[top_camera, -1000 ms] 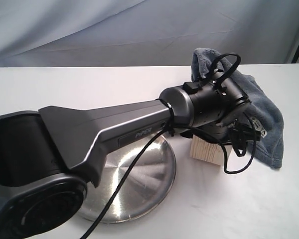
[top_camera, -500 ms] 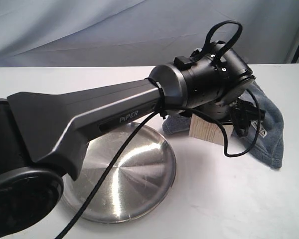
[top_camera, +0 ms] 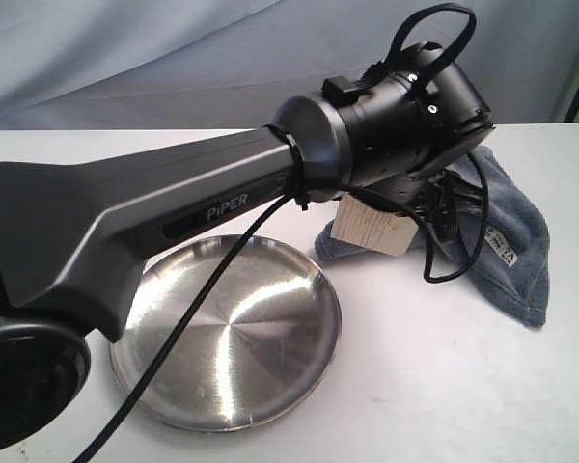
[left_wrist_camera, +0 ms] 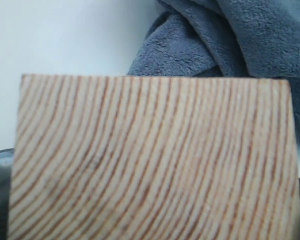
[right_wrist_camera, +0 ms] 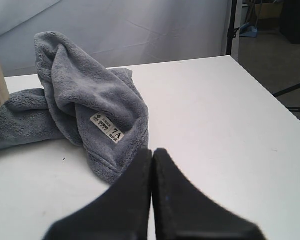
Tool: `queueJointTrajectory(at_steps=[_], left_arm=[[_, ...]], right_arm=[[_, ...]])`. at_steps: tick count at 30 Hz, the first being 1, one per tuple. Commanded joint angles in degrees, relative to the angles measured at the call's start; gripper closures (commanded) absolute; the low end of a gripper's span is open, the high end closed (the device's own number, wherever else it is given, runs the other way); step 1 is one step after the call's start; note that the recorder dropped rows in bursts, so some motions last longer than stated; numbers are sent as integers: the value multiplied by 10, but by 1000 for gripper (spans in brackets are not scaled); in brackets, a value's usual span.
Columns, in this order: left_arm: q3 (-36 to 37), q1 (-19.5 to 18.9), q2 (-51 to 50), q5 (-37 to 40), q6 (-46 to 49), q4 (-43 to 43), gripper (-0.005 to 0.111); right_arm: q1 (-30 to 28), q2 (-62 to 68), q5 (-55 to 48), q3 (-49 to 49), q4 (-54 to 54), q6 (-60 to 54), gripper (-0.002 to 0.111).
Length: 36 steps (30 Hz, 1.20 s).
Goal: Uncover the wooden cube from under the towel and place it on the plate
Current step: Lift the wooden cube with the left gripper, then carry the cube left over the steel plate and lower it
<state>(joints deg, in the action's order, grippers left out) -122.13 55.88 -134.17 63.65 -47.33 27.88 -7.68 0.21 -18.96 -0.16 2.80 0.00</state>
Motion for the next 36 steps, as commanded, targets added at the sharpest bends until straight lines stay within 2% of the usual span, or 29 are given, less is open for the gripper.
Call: queueJointTrajectory(at_steps=[1, 3, 8, 11, 16, 20, 23, 28, 31, 36], left_arm=[[-1, 0, 16, 11, -19, 37, 70], [-1, 0, 16, 11, -21, 37, 71], [-1, -7, 16, 55, -48, 56, 106], [-1, -20, 16, 63, -36, 66, 107], [-1, -40, 16, 63, 11, 29, 107], [3, -47, 21, 63, 40, -9, 107], [22, -47, 38, 63, 41, 1, 107], [119, -47, 102, 25, 28, 14, 107], [210, -52, 160, -40, -3, 11, 107], [385, -88, 275, -179, -31, -45, 107]], right_arm=[[-2, -2, 0, 2, -5, 0, 108], [-2, -2, 0, 2, -5, 0, 108], [-2, -2, 0, 2, -5, 0, 108], [-2, -2, 0, 2, -5, 0, 108], [-2, -2, 0, 2, -5, 0, 108], [-2, -2, 0, 2, -5, 0, 108], [-2, -2, 0, 2, -5, 0, 108], [-2, -2, 0, 2, -5, 0, 108], [-2, -2, 0, 2, -5, 0, 108], [-2, -2, 0, 2, -5, 0, 108]])
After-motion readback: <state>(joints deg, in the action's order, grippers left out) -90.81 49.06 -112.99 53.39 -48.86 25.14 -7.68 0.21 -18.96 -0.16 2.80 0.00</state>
